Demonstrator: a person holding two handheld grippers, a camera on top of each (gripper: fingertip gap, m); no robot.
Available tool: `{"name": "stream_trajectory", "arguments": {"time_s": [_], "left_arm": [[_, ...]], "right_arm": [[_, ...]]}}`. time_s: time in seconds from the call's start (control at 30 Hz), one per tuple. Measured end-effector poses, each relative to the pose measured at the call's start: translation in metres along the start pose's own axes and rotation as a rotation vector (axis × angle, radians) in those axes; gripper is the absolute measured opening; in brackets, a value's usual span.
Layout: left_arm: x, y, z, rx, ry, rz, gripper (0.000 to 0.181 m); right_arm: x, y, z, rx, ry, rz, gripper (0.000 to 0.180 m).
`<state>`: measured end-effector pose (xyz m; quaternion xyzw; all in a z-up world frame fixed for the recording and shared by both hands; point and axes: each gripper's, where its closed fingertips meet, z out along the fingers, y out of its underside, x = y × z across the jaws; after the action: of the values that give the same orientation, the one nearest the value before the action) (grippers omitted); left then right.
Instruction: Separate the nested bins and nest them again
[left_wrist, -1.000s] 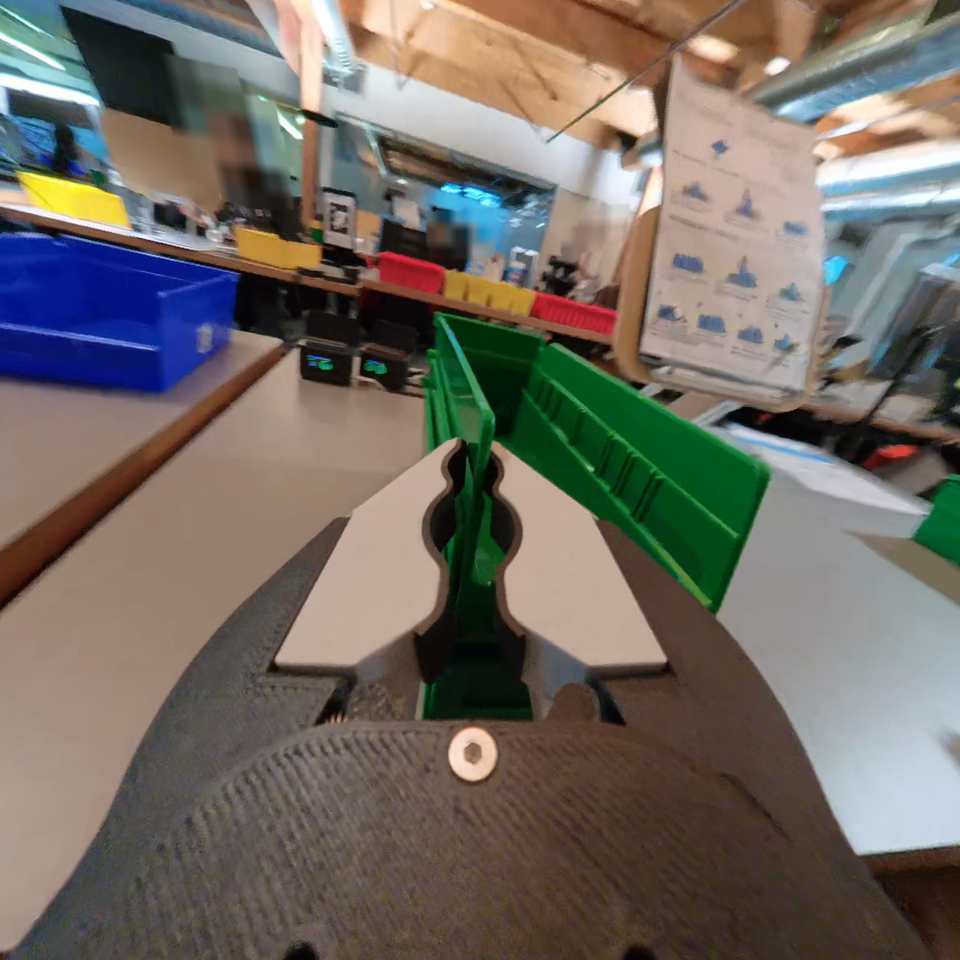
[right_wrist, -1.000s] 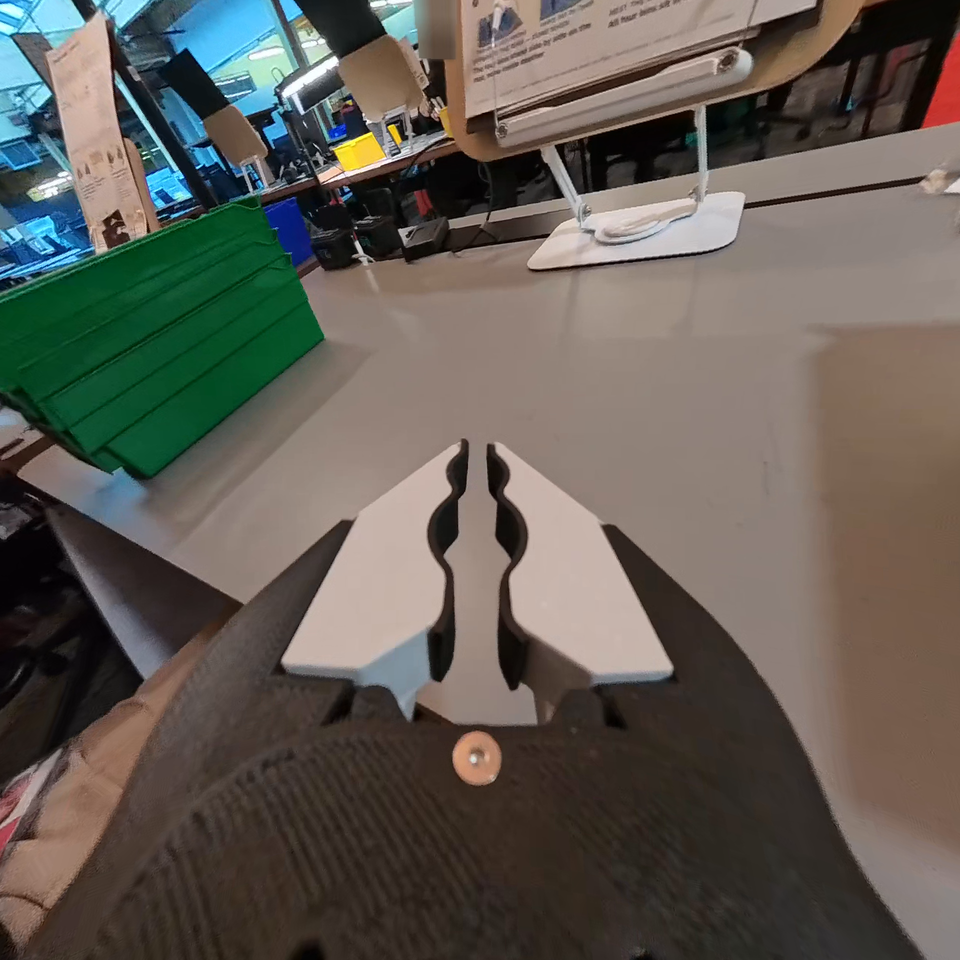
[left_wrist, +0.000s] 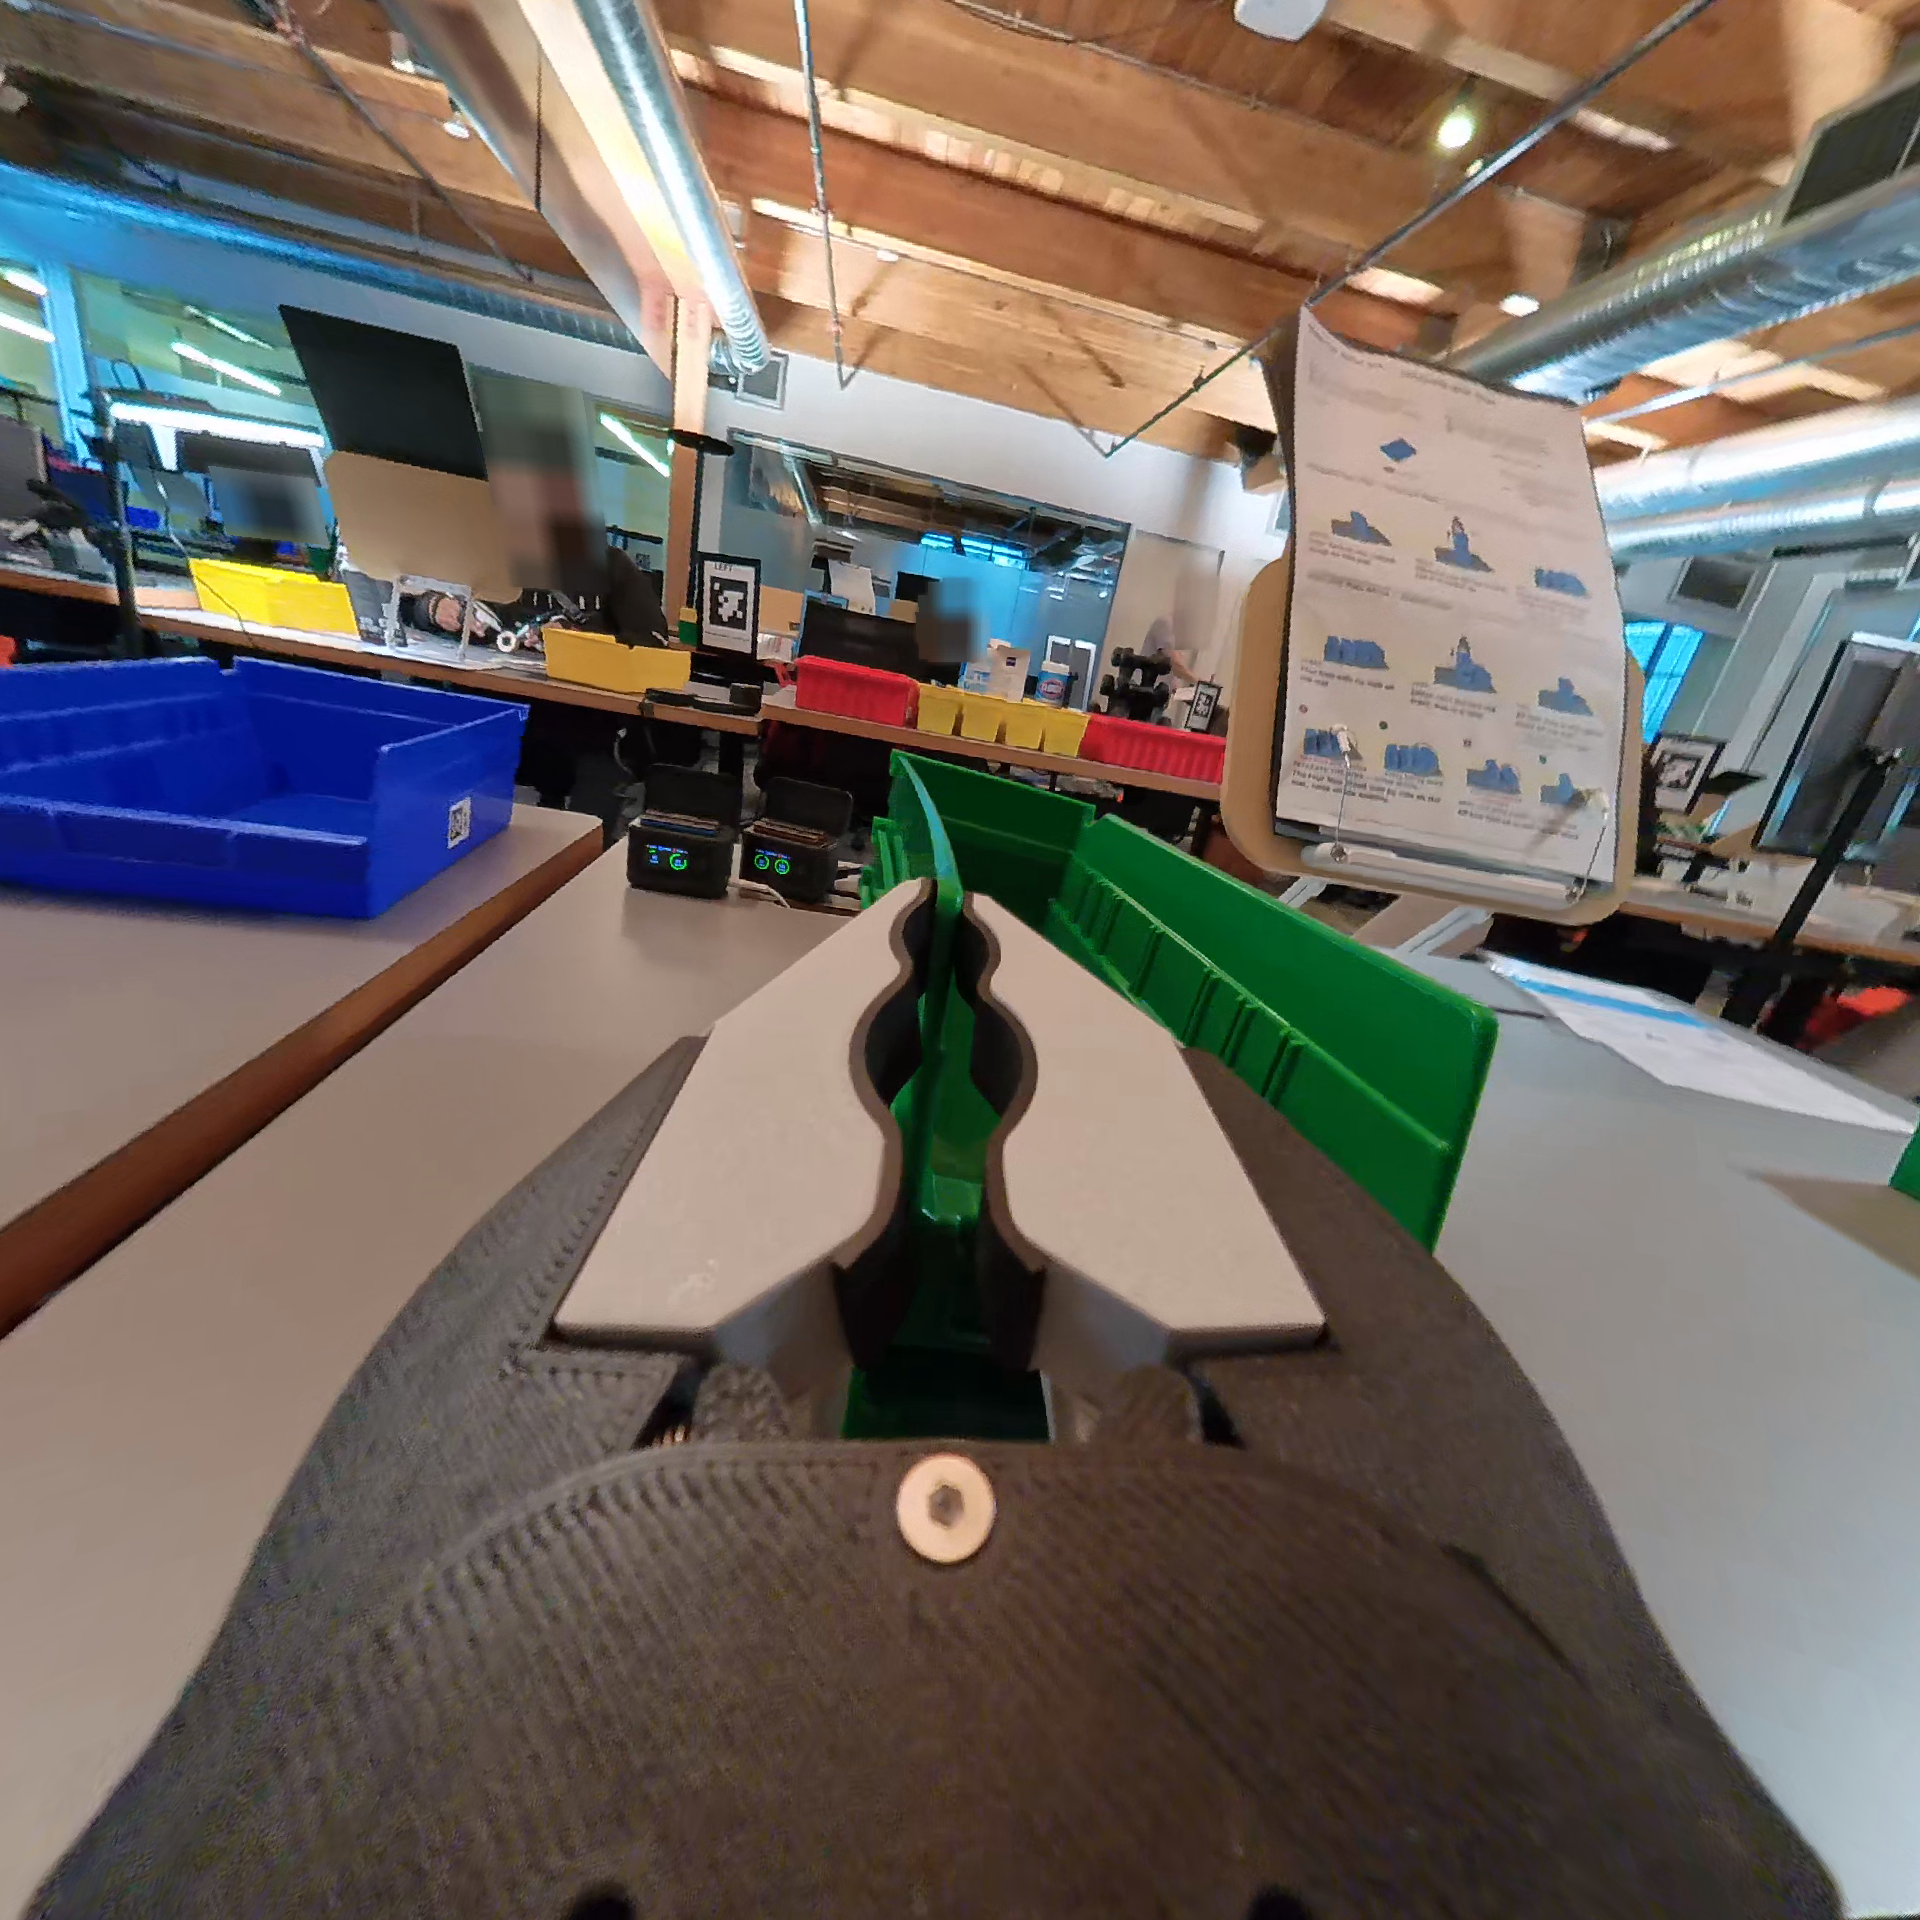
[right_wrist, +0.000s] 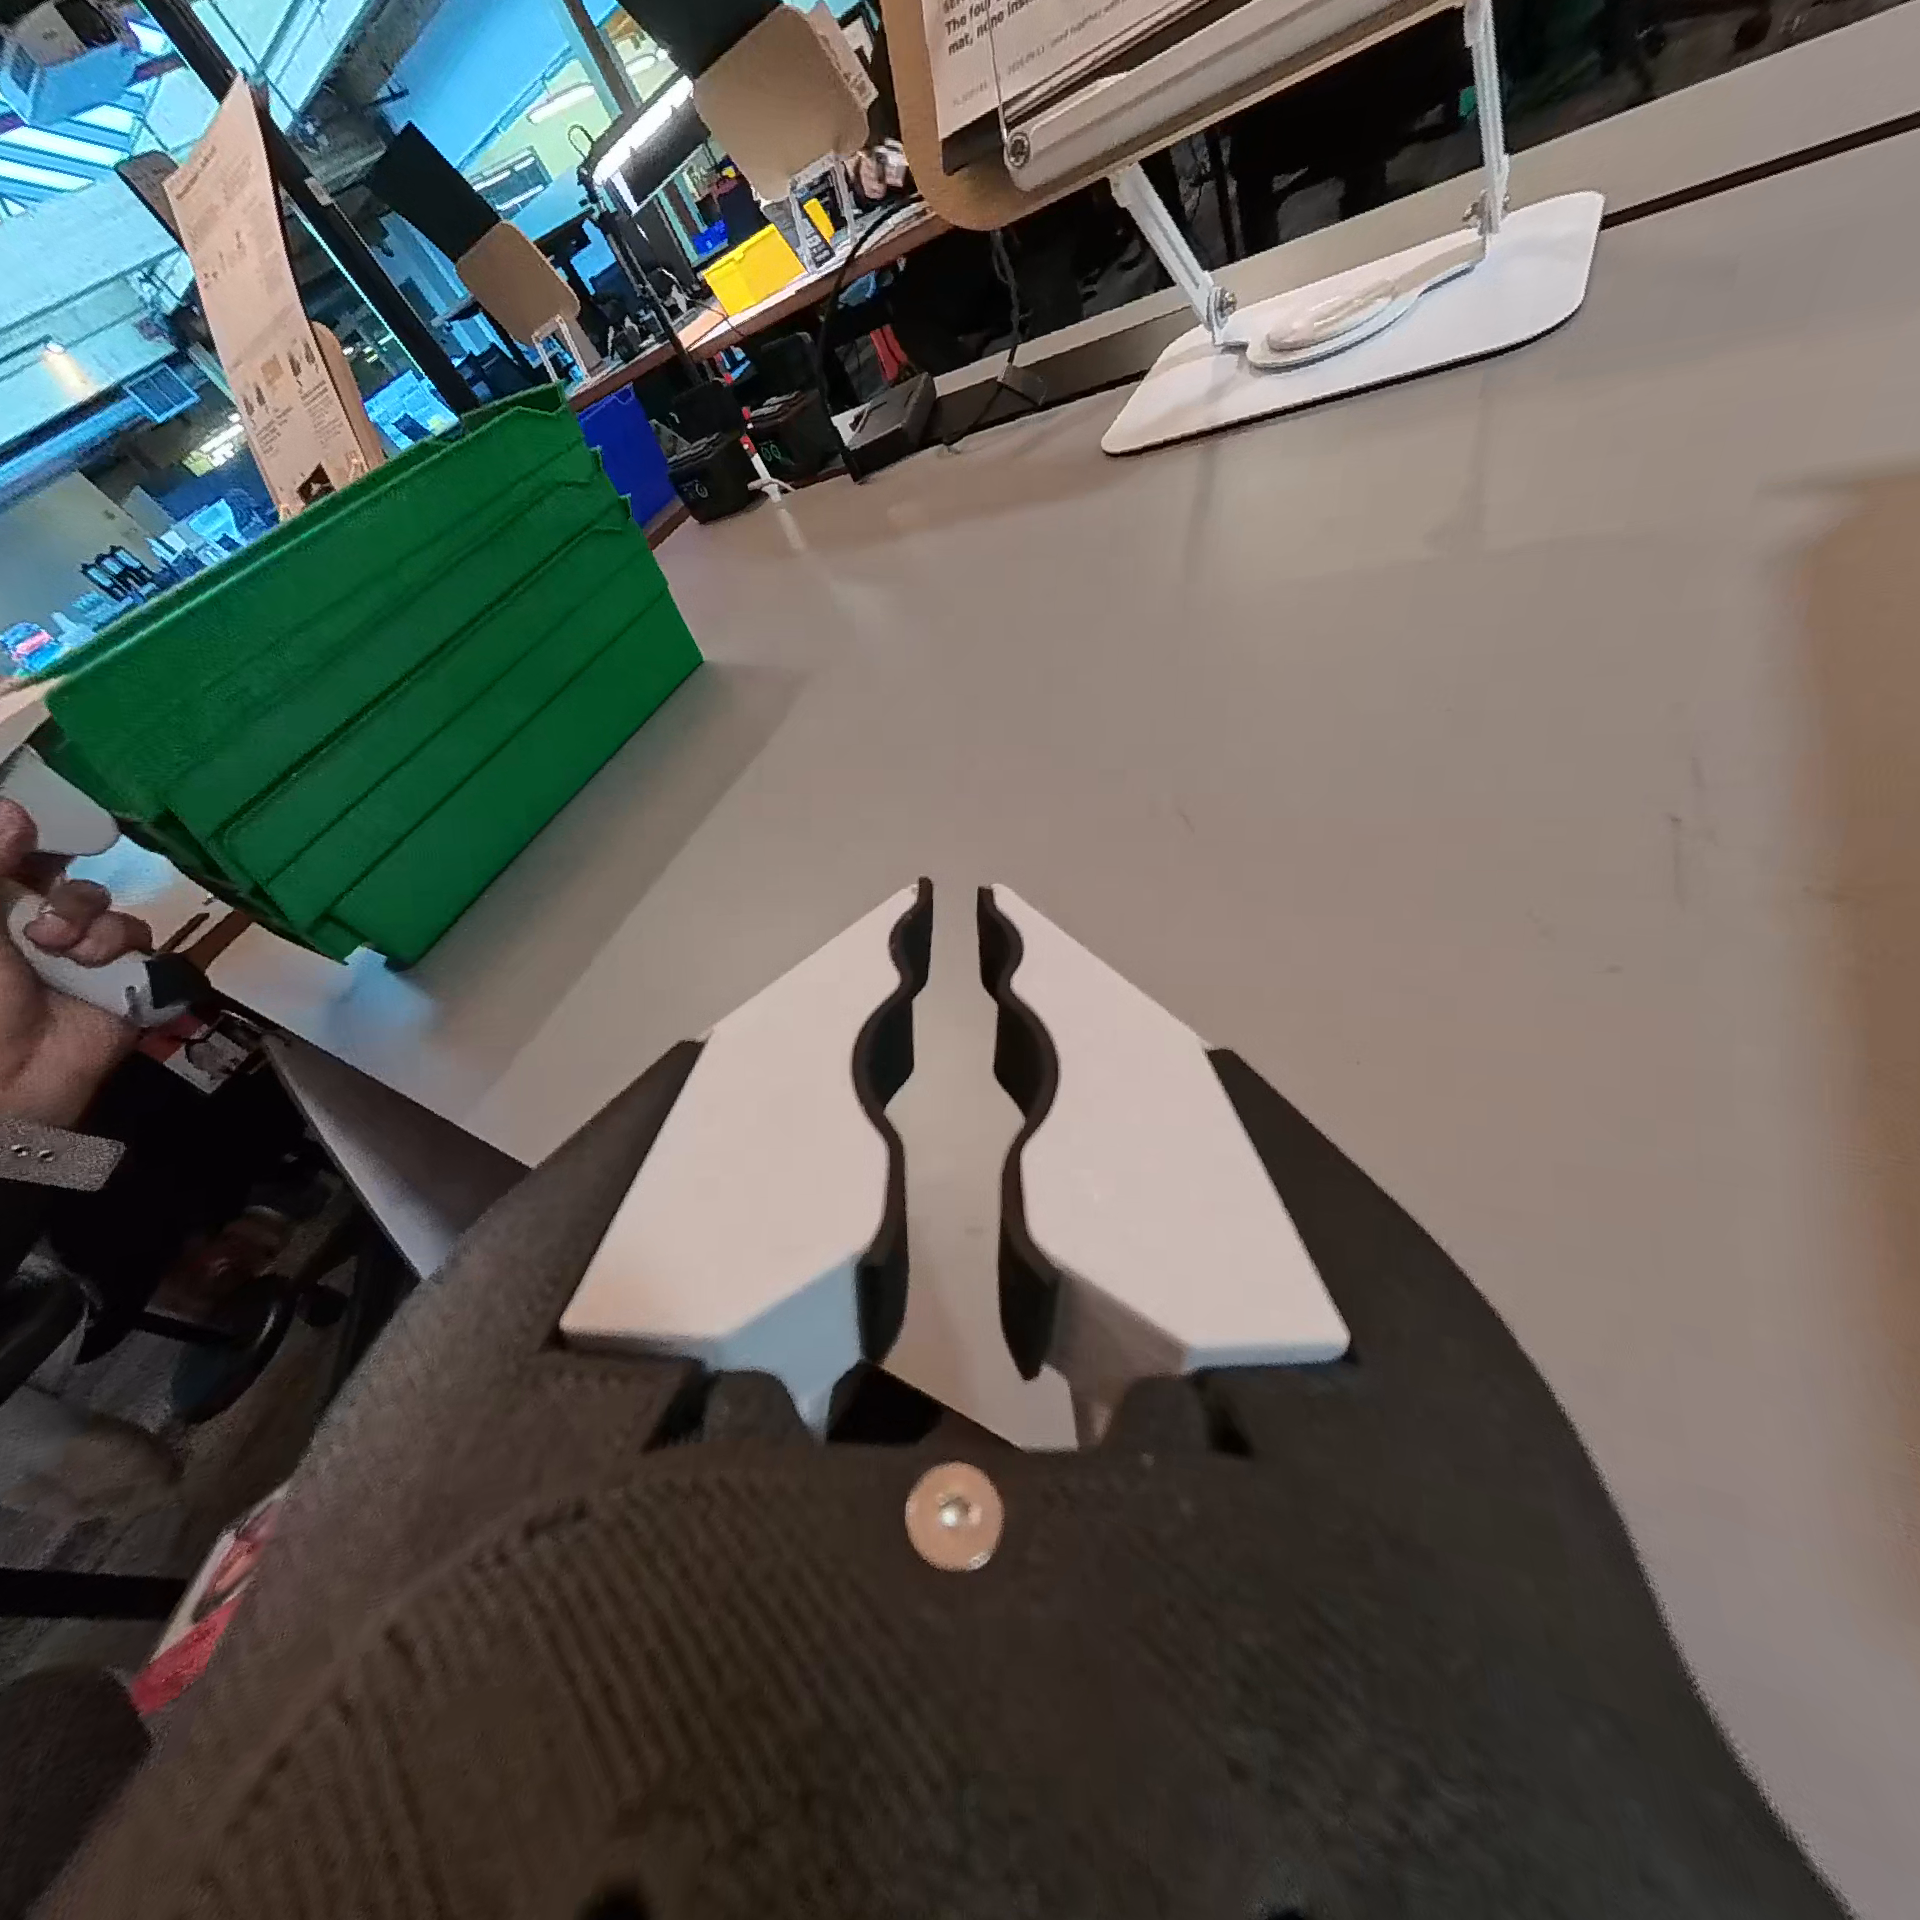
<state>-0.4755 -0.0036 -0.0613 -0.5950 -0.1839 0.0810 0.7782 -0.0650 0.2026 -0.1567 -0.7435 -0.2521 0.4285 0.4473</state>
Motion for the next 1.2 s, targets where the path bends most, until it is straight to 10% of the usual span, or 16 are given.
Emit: {"name": "stream_trajectory", "arguments": {"time_s": [0.93, 1.2], "left_arm": [[-0.001, -0.058, -0.015, 0.227, 0.057, -0.161, 0.000], [0.084, -0.098, -0.013, 0.256, 0.197, -0.097, 0.000]], "right_arm": [[-0.001, 0.000, 0.000, 0.003, -0.036, 0.065, 0.004], [-0.016, -0.014, -0.001, 0.071, -0.045, -0.066, 0.012]]}}
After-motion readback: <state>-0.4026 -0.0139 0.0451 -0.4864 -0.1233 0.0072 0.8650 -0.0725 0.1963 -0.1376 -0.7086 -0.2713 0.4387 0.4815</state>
